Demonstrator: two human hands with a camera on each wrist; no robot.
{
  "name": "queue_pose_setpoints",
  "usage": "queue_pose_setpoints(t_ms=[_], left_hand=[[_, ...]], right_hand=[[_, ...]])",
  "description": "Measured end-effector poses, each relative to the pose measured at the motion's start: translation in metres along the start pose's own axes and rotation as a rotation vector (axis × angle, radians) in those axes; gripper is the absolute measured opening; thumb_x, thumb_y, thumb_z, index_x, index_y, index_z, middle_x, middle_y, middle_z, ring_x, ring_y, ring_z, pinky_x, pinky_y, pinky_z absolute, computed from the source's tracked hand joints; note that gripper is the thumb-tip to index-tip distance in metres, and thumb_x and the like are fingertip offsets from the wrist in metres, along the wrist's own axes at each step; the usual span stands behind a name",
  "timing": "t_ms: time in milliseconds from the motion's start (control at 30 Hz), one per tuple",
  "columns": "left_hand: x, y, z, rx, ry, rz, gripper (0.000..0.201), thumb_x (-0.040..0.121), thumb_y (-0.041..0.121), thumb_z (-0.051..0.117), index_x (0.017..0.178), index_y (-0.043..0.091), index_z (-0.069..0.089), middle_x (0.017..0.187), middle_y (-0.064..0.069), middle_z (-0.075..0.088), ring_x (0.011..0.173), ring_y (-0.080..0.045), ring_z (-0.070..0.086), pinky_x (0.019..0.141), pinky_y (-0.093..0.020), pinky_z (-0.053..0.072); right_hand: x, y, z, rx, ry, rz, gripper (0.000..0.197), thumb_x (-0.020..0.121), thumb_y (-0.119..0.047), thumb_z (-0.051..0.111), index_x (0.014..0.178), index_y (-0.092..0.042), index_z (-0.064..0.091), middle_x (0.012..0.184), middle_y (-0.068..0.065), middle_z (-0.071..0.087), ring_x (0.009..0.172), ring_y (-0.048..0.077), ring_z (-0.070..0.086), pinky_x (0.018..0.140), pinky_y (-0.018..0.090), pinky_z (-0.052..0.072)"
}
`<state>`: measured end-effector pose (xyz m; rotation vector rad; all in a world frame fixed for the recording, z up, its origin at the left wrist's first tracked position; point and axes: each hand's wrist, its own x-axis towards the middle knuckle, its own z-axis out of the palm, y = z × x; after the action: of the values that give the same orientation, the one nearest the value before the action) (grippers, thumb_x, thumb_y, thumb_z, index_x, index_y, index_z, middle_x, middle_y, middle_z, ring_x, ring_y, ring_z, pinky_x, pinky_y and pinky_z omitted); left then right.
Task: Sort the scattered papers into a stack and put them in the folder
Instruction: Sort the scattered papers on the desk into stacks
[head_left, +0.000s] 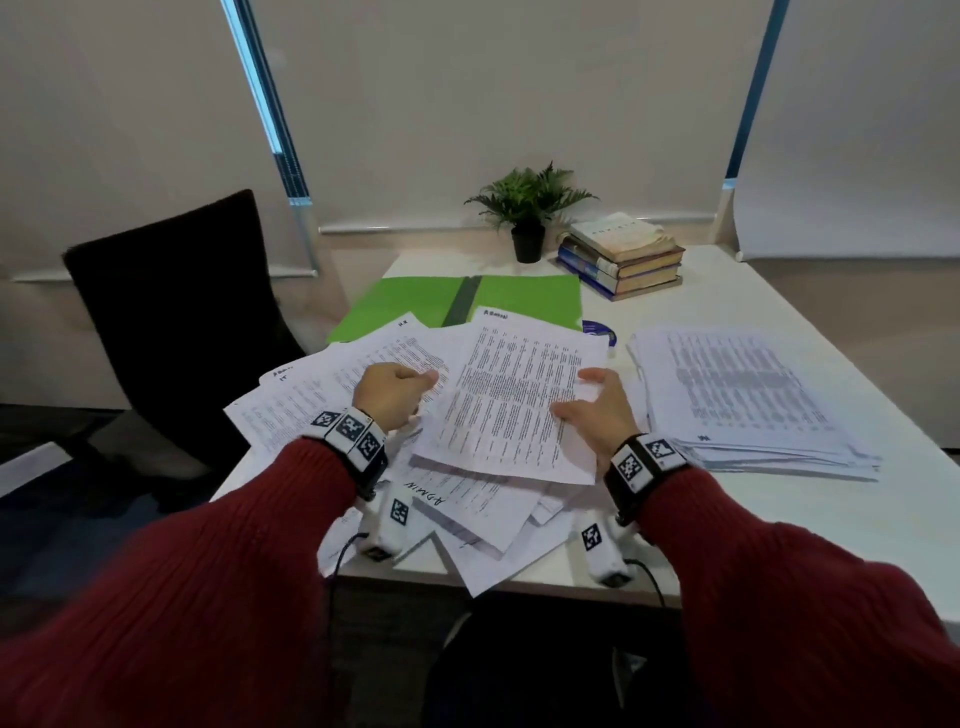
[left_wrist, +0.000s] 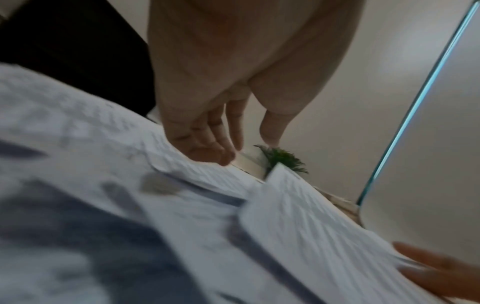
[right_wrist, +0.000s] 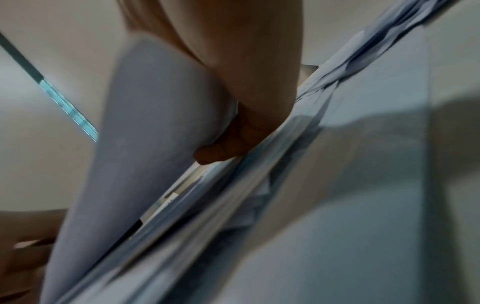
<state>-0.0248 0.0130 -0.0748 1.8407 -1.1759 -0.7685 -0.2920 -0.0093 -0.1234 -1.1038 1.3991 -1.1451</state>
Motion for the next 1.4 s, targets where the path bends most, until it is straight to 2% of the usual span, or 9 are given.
queue_pose_setpoints(t_ms=[133,267,433,633,933,1100,1267,1367,1400], left_hand=[[0.017,-0.027,-0.043,0.358,0.121,-0.179,0.046,0.092,0.042,0.076,0.073,0.005,0.056,0.079,-0.005,0.069,0.064,-0.019,0.058,0.056,-0.027,0.042],[0.028,-0.049,-0.056,0.370,0.041,-0.270,0.058,0.088,0.048,0.080,0.111,-0.001,0.062,0.115,-0.017,0.068,0.102,-0.034,0.067,0.076,-0.035,0.049],[0.033,-0.046,-0.039,0.283,0.099,-0.306,0.051,0.080,0.038,0.090,0.099,0.000,0.062,0.094,-0.012,0.068,0.079,-0.028,0.066,0.063,-0.029,0.049],[0.048,-0.031,-0.043,0.338,0.308,-0.191,0.026,0.083,0.023,0.083,0.078,0.009,0.061,0.103,-0.012,0.074,0.069,-0.026,0.062,0.063,-0.029,0.051],[0.034,0.031,-0.105,0.120,0.643,0.191,0.021,0.092,0.011,0.069,0.111,0.011,0.080,0.107,-0.013,0.079,0.096,-0.030,0.074,0.083,-0.029,0.056],[0.034,0.059,-0.114,-0.107,0.562,0.279,0.023,0.091,0.013,0.076,0.113,0.017,0.079,0.108,0.000,0.080,0.097,-0.014,0.076,0.092,-0.034,0.062],[0.028,0.073,-0.086,-0.333,0.310,0.268,0.035,0.091,-0.009,0.069,0.122,0.008,0.074,0.113,-0.003,0.076,0.099,-0.022,0.077,0.087,-0.042,0.065],[0.022,0.069,-0.056,-0.292,0.104,0.185,0.042,0.090,-0.019,0.063,0.125,0.003,0.069,0.117,-0.013,0.075,0.100,-0.031,0.075,0.087,-0.045,0.064],[0.024,0.063,-0.047,-0.273,0.029,0.138,0.043,0.089,-0.021,0.062,0.125,0.002,0.069,0.118,-0.017,0.075,0.102,-0.035,0.075,0.089,-0.048,0.063]], right_hand=[[0.010,0.009,0.001,-0.141,-0.021,0.036,0.053,0.084,0.001,0.081,0.130,-0.011,0.060,0.140,0.011,0.056,0.121,0.030,0.062,0.104,0.042,0.053],[0.017,0.013,0.002,-0.196,-0.085,0.081,0.038,0.082,-0.004,0.084,0.112,-0.017,0.066,0.139,0.013,0.060,0.122,0.032,0.065,0.107,0.045,0.054],[0.019,0.018,0.001,-0.193,-0.093,0.071,0.037,0.084,-0.004,0.082,0.117,-0.015,0.068,0.132,0.011,0.063,0.107,0.024,0.068,0.081,0.030,0.053],[0.018,0.019,0.000,-0.132,-0.103,0.098,0.035,0.085,0.000,0.081,0.113,-0.016,0.068,0.131,0.017,0.066,0.098,0.025,0.073,0.082,0.033,0.058],[0.012,0.015,0.000,-0.135,-0.117,0.090,0.030,0.087,0.003,0.077,0.114,-0.010,0.072,0.118,0.015,0.071,0.102,0.029,0.074,0.092,0.038,0.060],[0.008,0.012,0.000,-0.148,-0.123,0.086,0.029,0.087,0.004,0.076,0.112,-0.010,0.074,0.115,0.010,0.069,0.090,0.019,0.070,0.090,0.035,0.058],[0.008,0.010,0.001,-0.147,-0.137,0.116,0.033,0.081,0.006,0.076,0.109,-0.011,0.077,0.118,0.014,0.074,0.093,0.025,0.070,0.086,0.036,0.057],[0.006,0.008,0.000,-0.067,-0.122,0.150,0.016,0.089,-0.026,0.077,0.098,-0.013,0.080,0.116,0.014,0.076,0.101,0.027,0.068,0.094,0.039,0.056],[0.009,0.007,-0.001,-0.029,-0.097,0.180,0.037,0.088,-0.049,0.072,0.092,-0.014,0.082,0.114,0.014,0.076,0.105,0.029,0.069,0.100,0.043,0.055]])
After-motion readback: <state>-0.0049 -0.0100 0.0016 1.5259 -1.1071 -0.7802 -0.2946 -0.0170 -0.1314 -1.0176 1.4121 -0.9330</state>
